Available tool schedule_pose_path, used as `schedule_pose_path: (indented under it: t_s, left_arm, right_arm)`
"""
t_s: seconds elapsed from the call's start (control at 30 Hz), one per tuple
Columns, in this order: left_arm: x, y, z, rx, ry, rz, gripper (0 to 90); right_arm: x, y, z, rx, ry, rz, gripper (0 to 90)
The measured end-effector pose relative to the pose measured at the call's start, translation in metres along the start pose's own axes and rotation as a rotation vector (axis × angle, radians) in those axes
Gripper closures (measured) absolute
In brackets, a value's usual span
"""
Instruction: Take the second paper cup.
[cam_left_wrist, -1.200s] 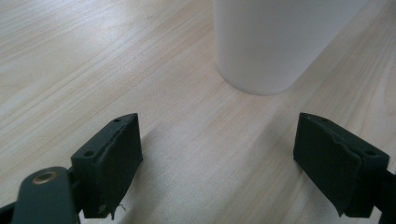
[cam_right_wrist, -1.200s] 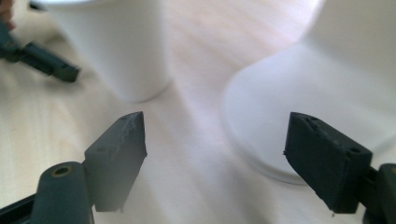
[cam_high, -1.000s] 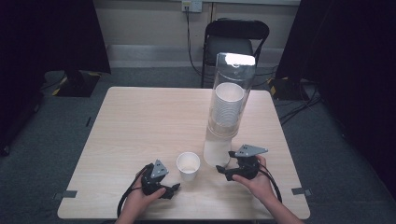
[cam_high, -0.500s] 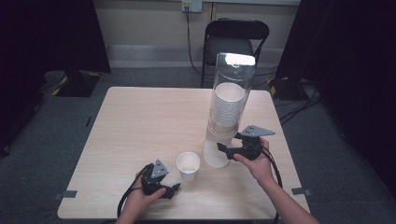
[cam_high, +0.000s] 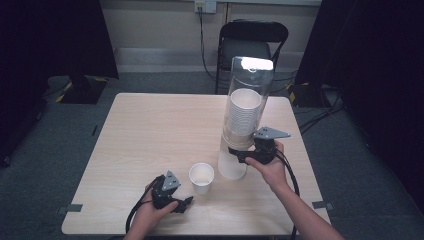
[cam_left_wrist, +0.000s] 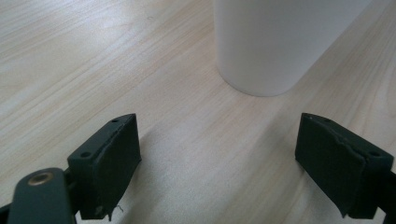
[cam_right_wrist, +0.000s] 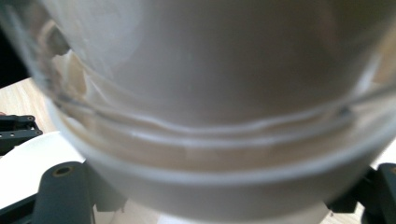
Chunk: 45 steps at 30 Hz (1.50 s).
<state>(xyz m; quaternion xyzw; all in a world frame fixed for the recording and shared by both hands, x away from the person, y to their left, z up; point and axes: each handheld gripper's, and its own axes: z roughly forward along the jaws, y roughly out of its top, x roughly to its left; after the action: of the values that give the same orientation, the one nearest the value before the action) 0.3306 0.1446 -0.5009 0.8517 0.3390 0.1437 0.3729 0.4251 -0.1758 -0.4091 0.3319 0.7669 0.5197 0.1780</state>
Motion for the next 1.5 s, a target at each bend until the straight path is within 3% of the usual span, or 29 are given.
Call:
schedule_pose_path:
  t_s: [0.3,0.63,1.1,1.17,1.2,1.23,1.27,1.3,1.33,1.5]
  left_arm:
    - [0.0,0.0,0.0,0.0,0.001,-0.001,13.4]
    - [0.0,0.0,0.0,-0.002,0.002,0.0,13.4]
    - [0.0,0.0,0.0,-0.002,0.003,0.0,13.3]
    - [0.0,0.0,0.0,-0.002,0.004,-0.001,13.3]
    - [0.0,0.0,0.0,-0.001,0.003,0.002,13.3]
    - [0.0,0.0,0.0,-0.001,0.003,0.002,13.3]
    - [0.0,0.0,0.0,-0.001,0.003,0.003,13.3]
    - [0.0,0.0,0.0,-0.002,0.003,0.002,13.3]
    - [0.0,0.0,0.0,-0.001,0.002,0.002,13.3]
    - [-0.001,0.001,0.0,0.006,0.007,-0.006,13.0]
  right_arm:
    - [0.001,-0.003,0.004,-0.017,-0.001,-0.027,33.3]
    - [0.004,-0.014,0.005,-0.081,-0.022,-0.056,34.9]
    - [0.005,-0.016,0.005,-0.07,-0.025,-0.085,35.5]
    - [0.004,-0.023,0.009,0.0,-0.025,-0.097,36.9]
    - [0.002,-0.037,0.013,0.097,-0.03,-0.095,36.9]
    - [0.002,-0.037,0.013,0.097,-0.03,-0.095,36.9]
    - [0.001,-0.055,0.018,0.172,-0.024,-0.095,36.9]
    - [0.005,-0.084,0.017,0.209,-0.034,-0.104,36.7]
    - [0.006,-0.089,0.015,0.199,-0.017,-0.073,36.5]
    - [0.007,-0.076,0.007,0.211,0.006,-0.111,36.0]
